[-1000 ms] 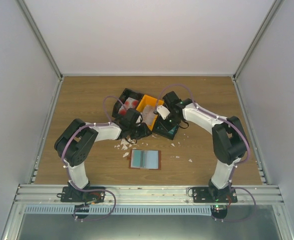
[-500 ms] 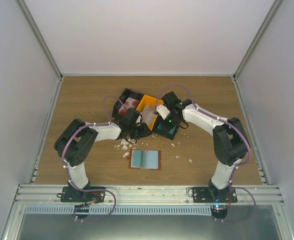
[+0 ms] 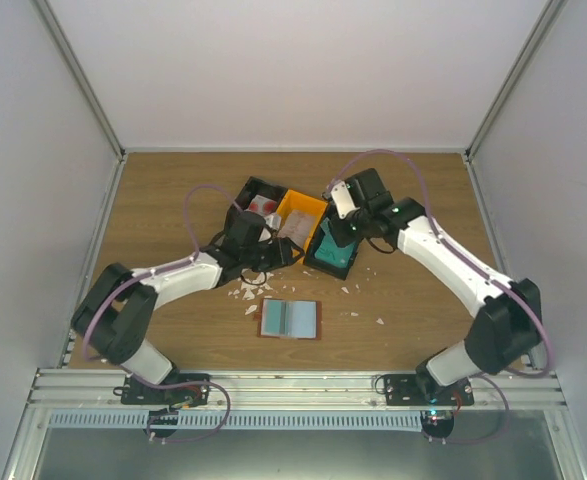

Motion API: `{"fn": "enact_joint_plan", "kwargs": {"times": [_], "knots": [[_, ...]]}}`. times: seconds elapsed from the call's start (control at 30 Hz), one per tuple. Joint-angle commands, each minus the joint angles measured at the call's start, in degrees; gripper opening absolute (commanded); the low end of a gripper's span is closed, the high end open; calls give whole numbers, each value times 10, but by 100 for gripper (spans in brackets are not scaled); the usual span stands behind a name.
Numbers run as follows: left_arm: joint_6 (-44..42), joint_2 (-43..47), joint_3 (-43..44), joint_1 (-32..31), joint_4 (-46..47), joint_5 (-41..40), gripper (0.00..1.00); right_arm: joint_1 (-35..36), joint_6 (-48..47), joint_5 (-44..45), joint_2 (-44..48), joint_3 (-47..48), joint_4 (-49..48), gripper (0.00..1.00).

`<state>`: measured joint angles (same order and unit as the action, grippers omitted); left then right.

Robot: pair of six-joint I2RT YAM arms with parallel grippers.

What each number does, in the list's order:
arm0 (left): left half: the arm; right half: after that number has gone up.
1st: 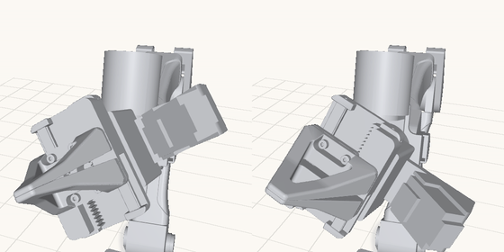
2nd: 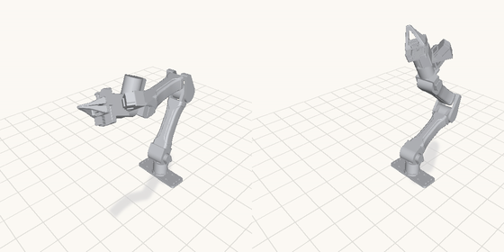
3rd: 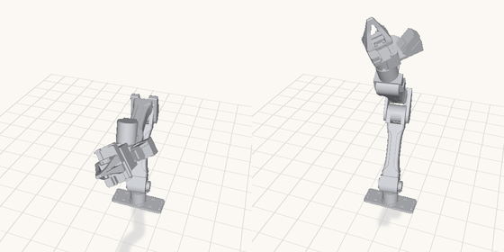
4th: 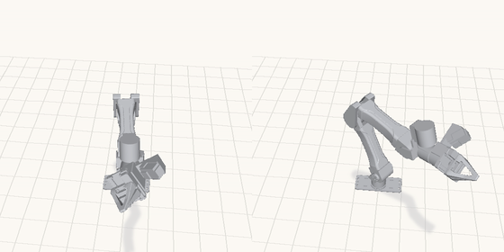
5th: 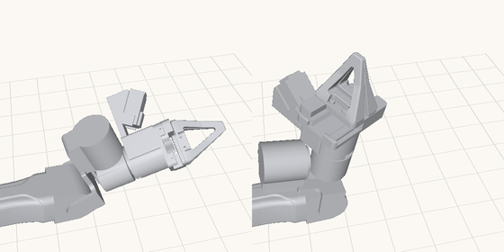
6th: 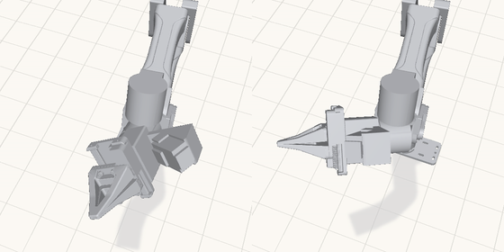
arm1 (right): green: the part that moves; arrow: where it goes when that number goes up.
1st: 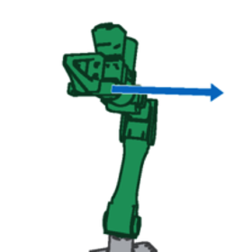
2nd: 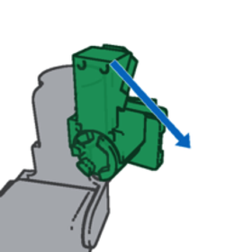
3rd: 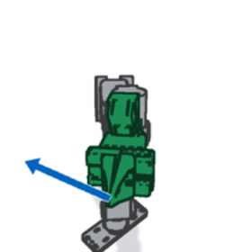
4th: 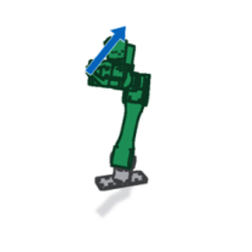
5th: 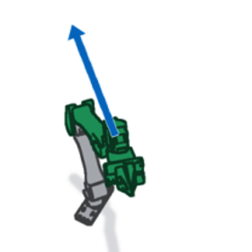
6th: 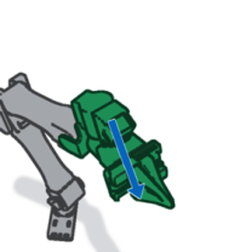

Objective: Put the credit cards into the card holder
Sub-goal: Pick up the credit card from the storage box.

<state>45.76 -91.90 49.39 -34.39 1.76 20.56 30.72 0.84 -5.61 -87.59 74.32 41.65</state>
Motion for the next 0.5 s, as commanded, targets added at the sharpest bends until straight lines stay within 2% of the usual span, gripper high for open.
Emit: {"fn": "enact_joint_plan", "kwargs": {"times": [0.0, 0.23, 0.47], "knots": [[-1, 84, -47, 3, 67, 19, 56, 6, 104, -66, 68, -33, -50, 0], [0, 220, -113, 3, 135, 90, 72, 8, 227, -213, 182, -133, -195, 0], [21, 292, -127, 4, 158, 160, 73, 10, 351, -377, 244, -224, -367, 0]]}}
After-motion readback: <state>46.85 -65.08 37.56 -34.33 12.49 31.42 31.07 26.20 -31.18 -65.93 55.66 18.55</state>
